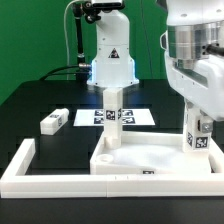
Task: Assemble desk
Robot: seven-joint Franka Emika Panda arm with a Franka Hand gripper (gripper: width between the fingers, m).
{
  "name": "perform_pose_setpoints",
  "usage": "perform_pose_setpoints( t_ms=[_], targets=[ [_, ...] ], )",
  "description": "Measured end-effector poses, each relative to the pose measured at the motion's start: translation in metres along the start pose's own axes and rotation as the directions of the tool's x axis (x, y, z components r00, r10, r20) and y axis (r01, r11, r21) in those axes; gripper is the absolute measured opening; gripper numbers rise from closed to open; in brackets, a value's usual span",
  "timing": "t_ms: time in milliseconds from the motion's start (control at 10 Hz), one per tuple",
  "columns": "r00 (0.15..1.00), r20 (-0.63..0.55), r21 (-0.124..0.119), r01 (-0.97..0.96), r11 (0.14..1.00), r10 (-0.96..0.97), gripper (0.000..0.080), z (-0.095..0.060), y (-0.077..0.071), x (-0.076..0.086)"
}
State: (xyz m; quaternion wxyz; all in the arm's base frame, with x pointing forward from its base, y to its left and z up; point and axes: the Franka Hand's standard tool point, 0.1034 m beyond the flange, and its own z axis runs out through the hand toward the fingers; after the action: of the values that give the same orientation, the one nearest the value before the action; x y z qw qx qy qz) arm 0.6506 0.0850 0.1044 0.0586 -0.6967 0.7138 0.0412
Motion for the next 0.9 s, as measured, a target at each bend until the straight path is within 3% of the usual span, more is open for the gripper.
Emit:
perform_pose_setpoints(
  t_ms=[200,500,900],
  targets=[
    [0.969,0.043,0.017,-0.242,0.970,0.242,0.0291,0.0001,-0.0019,0.0000],
    [0.902,0.045,0.026,-0.431,0.902,0.429,0.0291,-0.0010,-0.0043,0.0004],
    [0.870,0.035,0.040,-0.493,0.869,0.492,0.0291,-0.0022,-0.0050,0.0046]
  ],
)
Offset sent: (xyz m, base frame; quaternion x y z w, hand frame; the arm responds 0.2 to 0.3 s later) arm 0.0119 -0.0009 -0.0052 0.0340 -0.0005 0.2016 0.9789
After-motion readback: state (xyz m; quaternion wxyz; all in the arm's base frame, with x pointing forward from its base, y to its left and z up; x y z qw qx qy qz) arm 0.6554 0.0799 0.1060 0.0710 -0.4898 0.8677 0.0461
